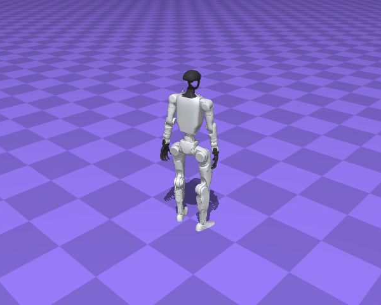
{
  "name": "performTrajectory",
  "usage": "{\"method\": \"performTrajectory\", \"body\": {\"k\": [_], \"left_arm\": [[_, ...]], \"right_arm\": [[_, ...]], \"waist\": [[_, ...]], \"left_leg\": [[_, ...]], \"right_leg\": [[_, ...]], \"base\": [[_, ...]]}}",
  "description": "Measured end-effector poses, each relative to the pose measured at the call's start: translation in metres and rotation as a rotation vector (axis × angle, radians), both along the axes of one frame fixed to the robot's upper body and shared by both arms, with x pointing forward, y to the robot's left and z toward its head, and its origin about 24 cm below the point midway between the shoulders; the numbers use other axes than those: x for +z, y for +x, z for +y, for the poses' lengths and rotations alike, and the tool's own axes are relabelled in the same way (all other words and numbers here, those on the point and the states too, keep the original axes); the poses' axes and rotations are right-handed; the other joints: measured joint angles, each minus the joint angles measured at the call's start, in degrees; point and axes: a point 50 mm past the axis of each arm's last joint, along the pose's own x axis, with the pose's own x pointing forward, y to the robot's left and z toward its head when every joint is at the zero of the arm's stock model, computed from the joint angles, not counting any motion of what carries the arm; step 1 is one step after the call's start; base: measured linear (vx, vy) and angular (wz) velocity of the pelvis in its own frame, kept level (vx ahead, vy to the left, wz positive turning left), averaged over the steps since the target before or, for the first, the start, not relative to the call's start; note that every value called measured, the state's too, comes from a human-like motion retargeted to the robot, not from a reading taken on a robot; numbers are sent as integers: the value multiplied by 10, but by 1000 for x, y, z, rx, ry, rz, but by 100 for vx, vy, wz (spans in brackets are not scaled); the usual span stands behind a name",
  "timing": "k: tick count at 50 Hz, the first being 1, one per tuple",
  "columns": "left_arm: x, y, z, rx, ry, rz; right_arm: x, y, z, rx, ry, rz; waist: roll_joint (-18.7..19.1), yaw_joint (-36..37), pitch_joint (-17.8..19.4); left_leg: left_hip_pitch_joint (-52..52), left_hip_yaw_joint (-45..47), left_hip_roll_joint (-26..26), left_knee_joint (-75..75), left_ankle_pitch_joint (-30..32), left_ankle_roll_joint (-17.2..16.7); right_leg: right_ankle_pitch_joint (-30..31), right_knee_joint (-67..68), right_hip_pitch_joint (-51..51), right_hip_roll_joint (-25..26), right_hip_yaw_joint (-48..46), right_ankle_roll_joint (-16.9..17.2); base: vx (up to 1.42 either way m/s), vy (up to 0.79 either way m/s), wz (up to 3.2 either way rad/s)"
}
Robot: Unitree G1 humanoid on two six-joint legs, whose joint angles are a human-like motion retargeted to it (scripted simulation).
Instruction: In place motions
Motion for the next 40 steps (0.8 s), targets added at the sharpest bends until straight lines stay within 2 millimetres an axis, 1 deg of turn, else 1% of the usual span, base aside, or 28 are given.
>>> {"method": "performTrajectory", "body": {"k": [3, 6, 8, 10, 12, 14, 15, 16, 17, 18, 20, 23, 24, 25, 28, 30, 33, 35, 38, 40], "left_arm": [[1, -18, -3, 2, 8, 49], [3, -33, -5, 18, 10, 97], [4, -44, -5, 37, 17, 128], [6, -53, -5, 62, 27, 158], [8, -57, -2, 93, 42, 179], [9, -58, 2, 114, 63, 190], [10, -58, 5, 117, 75, 193], [10, -56, 9, 115, 87, 195], [10, -54, 12, 112, 98, 197], [11, -51, 14, 106, 109, 198], [10, -44, 17, 86, 118, 187], [6, -26, 17, 50, 90, 134], [5, -16, 15, 36, 75, 111], [3, -6, 13, 22, 60, 87], [2, 30, 15, -18, 47, 10], [2, 46, 14, -49, 39, -29], [3, 73, 11, -90, 17, -108], [4, 83, 8, -113, 6, -142], [4, 89, 3, -128, -7, -167], [4, 85, 6, -120, -2, -160]], "right_arm": [[1, 3, -4, -15, -8, -10], [2, 1, -10, -53, -21, 4], [2, -3, -13, -87, -29, 18], [2, -9, -15, -125, -33, 27], [2, -13, -15, -160, -31, 22], [1, -18, -15, -200, -33, 15], [1, -21, -15, -224, -35, 12], [0, -24, -15, -242, -35, 15], [0, -27, -15, -257, -34, 19], [0, -32, -15, -269, -33, 29], [0, -42, -17, -291, -36, 54], [1, -55, -21, -325, -57, 87], [2, -57, -25, -342, -67, 93], [3, -58, -29, -361, -78, 97], [5, -56, -31, -415, -74, 102], [5, -63, -29, -456, -65, 124], [5, -70, -25, -507, -48, 152], [5, -77, -24, -526, -45, 177], [5, -84, -21, -530, -39, 201], [4, -86, -14, -516, -21, 215]], "waist": [[-7, 31, 3], [-9, 56, 13], [-9, 60, 16], [-9, 53, 14], [-5, 53, 15], [5, 55, 22], [14, 45, 28], [16, 36, 33], [18, 28, 39], [20, 23, 44], [27, 19, 54], [51, 0, 83], [56, -12, 97], [60, -28, 114], [73, -50, 149], [81, -70, 164], [86, -86, 174], [84, -93, 176], [76, -92, 174], [74, -70, 165]], "left_leg": [[10, 2, -12, 1, -4, 14], [30, 7, -26, -5, -6, 29], [37, 0, -35, -6, -6, 37], [37, -13, -41, -3, -5, 44], [36, -12, -36, -1, -4, 51], [42, -9, -22, -2, -2, 54], [44, -17, -12, -2, 2, 54], [47, -21, -9, -3, 4, 54], [50, -23, -5, -4, 5, 54], [54, -22, -1, -5, 6, 54], [59, -19, 11, -5, 7, 56], [66, -19, 40, -1, 9, 58], [71, -21, 36, -1, 9, 67], [78, -25, 24, -2, 8, 79], [82, -12, 7, -3, 2, 116], [83, -11, 9, -7, 3, 128], [74, -11, 8, -9, 5, 136], [74, -17, 0, -8, 6, 142], [76, -23, -12, -6, 4, 145], [73, -9, -4, -1, -2, 141]], "right_leg": [[14, 1, 2, -10, 9, 0], [27, 9, 10, -17, 17, 6], [36, 21, 13, -22, 19, 19], [49, 46, 11, -26, 12, 38], [73, 101, -7, -19, 12, 50], [95, 171, -38, -3, 35, 42], [97, 205, -55, 7, 45, 40], [88, 210, -64, 3, 26, 34], [76, 212, -77, 1, 14, 23], [60, 210, -96, 1, 15, 1], [21, 192, -139, 5, 22, -57], [-44, 151, -208, 18, 24, -158], [-68, 152, -231, 5, 32, -177], [-93, 160, -256, -17, 41, -188], [-125, 174, -333, -69, 73, -188], [-138, 190, -374, -96, 83, -188], [-135, 221, -440, -116, 124, -188], [-134, 237, -463, -129, 145, -188], [-140, 253, -471, -139, 154, -188], [-120, 220, -447, -115, 146, -188]], "base": [[6, 26, -54], [5, 28, -60], [5, 31, -15], [5, 28, 17], [4, 23, -18], [-1, 15, -6], [-5, 12, 60], [-6, 10, 67], [-6, 10, 47], [-3, 11, 28], [-2, 9, 10], [-8, 12, 26], [-10, 40, 69], [-5, 69, 67], [1, 81, 21], [-2, 55, 26], [-2, 29, 17], [1, 12, 21], [4, -4, -2], [6, -16, -43]]}}
